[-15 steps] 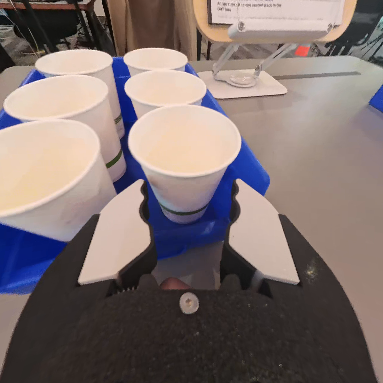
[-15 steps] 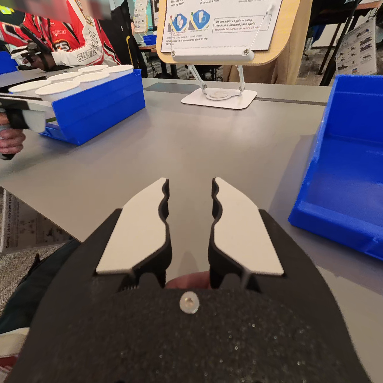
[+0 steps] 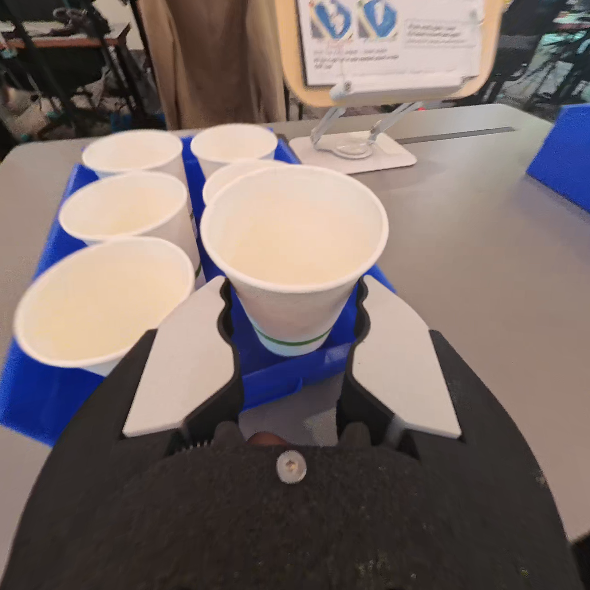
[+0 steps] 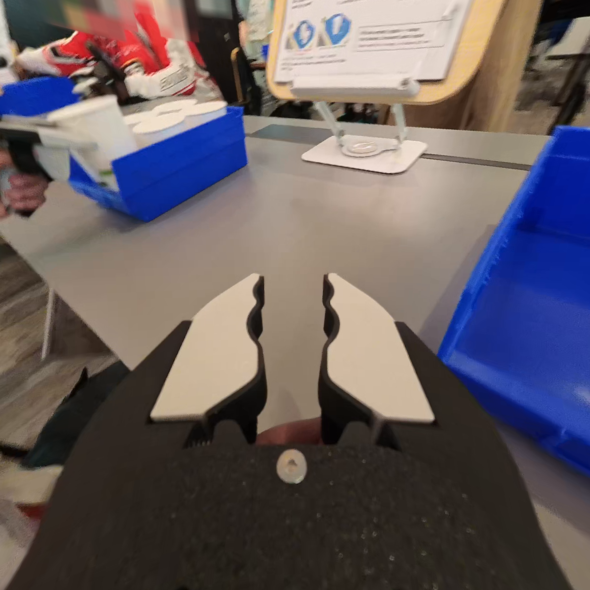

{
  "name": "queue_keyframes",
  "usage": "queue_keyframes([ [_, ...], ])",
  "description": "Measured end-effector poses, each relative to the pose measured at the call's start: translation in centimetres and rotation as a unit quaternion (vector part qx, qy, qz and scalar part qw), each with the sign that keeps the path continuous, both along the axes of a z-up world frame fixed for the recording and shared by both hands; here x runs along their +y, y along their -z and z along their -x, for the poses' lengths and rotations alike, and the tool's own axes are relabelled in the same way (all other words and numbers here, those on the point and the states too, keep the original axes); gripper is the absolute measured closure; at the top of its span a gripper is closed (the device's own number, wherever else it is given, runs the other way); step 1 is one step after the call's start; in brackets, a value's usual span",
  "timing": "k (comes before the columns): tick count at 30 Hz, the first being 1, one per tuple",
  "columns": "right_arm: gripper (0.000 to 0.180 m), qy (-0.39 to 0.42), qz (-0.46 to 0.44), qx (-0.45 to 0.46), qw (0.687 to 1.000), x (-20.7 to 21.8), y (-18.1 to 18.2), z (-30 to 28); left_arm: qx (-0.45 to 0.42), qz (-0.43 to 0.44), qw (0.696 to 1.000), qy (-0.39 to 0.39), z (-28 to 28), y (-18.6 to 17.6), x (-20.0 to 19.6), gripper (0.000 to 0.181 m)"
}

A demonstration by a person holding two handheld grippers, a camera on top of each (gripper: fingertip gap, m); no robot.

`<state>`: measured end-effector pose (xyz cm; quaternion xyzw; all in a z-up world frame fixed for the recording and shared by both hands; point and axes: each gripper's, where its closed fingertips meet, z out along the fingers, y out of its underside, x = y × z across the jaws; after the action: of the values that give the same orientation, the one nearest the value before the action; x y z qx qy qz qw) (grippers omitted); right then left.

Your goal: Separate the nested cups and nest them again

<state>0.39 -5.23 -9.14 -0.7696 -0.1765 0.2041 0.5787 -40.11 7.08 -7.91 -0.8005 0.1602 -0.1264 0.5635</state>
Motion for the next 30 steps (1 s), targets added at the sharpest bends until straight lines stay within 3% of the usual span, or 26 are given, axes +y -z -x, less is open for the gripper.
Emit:
queue_keyframes([
  [4, 0.138, -0.122, -0.006, -0.062, 0.991, 0.3, -1.9, 1.3, 0.0, -0.026, 0.995, 0.095, -1.4, -4.7, -2.3, 0.107],
  [9, 0.124, -0.259, -0.065, -0.138, 0.954, 2.2, -7.3, 3.7, 0.001, -0.03, 0.967, 0.252, -7.6, -8.1, -3.6, 0.108],
  [12, 0.116, -0.325, -0.073, -0.138, 0.933, 4.7, -10.0, 6.0, 0.035, -0.046, 0.953, 0.298, -11.6, -9.0, -3.1, 0.108],
  [15, 0.106, -0.378, -0.049, -0.114, 0.918, 7.4, -11.4, 8.8, 0.011, -0.054, 0.933, 0.356, -16.1, -9.7, -3.1, 0.108],
  [20, 0.091, -0.441, -0.023, -0.127, 0.888, 9.3, -11.8, 12.3, -0.061, -0.041, 0.901, 0.427, -22.0, -10.1, -2.8, 0.108],
  [25, 0.089, -0.467, -0.009, -0.113, 0.877, 9.7, -12.1, 13.9, -0.092, -0.032, 0.881, 0.464, -25.1, -10.4, -2.9, 0.108],
  [30, 0.098, -0.483, -0.006, -0.07, 0.873, 9.8, -12.6, 13.8, -0.081, -0.03, 0.878, 0.471, -26.2, -10.4, -3.2, 0.108],
])
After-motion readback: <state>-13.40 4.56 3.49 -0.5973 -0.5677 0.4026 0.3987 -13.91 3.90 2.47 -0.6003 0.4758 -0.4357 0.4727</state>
